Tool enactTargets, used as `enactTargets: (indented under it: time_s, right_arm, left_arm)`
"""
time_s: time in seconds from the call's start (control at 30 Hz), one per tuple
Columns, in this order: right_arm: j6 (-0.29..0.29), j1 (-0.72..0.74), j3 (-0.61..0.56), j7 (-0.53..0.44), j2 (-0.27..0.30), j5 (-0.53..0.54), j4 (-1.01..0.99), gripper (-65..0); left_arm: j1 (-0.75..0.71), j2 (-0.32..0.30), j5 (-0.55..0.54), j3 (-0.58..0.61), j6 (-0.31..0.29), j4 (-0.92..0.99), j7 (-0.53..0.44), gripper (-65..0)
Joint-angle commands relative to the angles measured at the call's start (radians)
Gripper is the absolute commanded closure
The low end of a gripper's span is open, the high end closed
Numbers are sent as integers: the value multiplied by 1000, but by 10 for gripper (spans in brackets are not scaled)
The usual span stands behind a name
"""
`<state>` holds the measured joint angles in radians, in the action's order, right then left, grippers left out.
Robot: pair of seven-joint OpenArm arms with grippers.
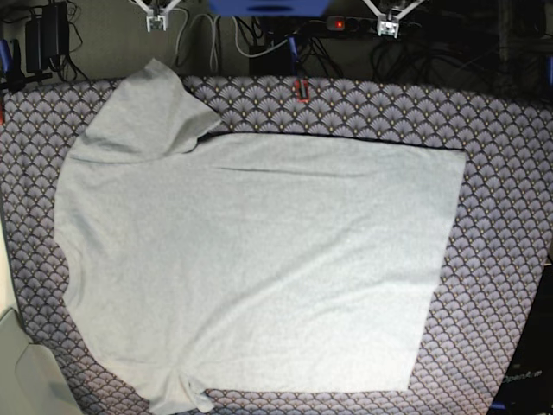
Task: Fold the T-shirt properly
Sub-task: 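Move both grippers down to the shirt's shoulder corners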
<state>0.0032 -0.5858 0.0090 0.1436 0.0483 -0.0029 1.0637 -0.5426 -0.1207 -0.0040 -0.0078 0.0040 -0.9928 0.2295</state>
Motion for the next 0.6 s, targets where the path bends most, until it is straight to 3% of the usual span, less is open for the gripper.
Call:
enactTargets:
  time_s: [0.0, 0.2, 0.33, 0.57]
  right_arm:
    - [5, -36, 3, -12, 2, 1, 51, 0]
    - [5, -178, 3, -11, 2, 2, 304, 0]
    - [5, -285, 3, -9, 5, 2, 497, 0]
    - [8, -403, 69, 118, 14, 2, 878, 0]
  left_arm:
    - [-30, -1, -3, 1, -6, -62, 5, -3]
    - [-188, -38, -3, -7, -6, -381, 35, -3]
    - [-300, -32, -3, -91, -6, -584, 35, -3]
    - [-439, -30, -4, -169, -6, -880, 35, -3]
